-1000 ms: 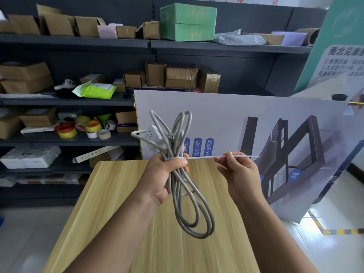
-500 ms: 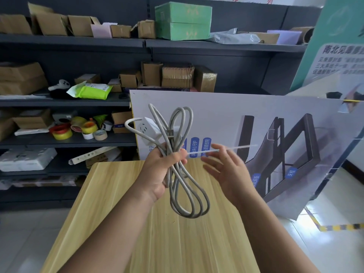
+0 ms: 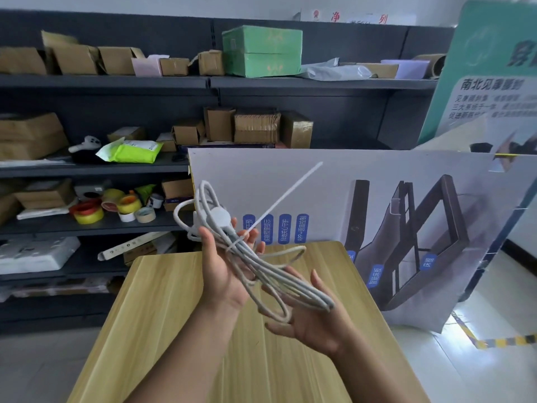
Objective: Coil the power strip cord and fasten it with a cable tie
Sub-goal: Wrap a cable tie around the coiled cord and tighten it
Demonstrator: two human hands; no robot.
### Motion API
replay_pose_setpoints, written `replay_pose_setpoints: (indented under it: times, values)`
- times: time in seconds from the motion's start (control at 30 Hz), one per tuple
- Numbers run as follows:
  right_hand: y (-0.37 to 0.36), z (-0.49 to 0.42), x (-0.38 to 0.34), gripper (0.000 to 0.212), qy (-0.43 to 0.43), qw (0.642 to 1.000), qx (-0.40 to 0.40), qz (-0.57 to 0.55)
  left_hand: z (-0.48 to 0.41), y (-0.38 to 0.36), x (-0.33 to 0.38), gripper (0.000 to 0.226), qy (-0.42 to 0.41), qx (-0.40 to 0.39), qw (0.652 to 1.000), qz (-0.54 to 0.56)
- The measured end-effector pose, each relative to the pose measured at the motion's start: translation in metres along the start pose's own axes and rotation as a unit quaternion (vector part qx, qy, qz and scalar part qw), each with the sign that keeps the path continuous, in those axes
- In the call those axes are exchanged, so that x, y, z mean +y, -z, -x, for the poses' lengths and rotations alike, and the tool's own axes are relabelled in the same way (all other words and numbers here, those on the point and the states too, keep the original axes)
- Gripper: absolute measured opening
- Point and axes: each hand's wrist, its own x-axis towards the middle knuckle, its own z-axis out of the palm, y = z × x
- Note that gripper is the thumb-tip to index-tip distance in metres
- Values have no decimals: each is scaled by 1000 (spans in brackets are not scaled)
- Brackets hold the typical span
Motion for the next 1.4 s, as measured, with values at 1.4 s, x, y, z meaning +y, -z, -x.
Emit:
replay_pose_setpoints:
  times: [1.4]
  values:
    - [129,1,12,38,10,894,404,194,16,208,-38,48,181,216,896,-342]
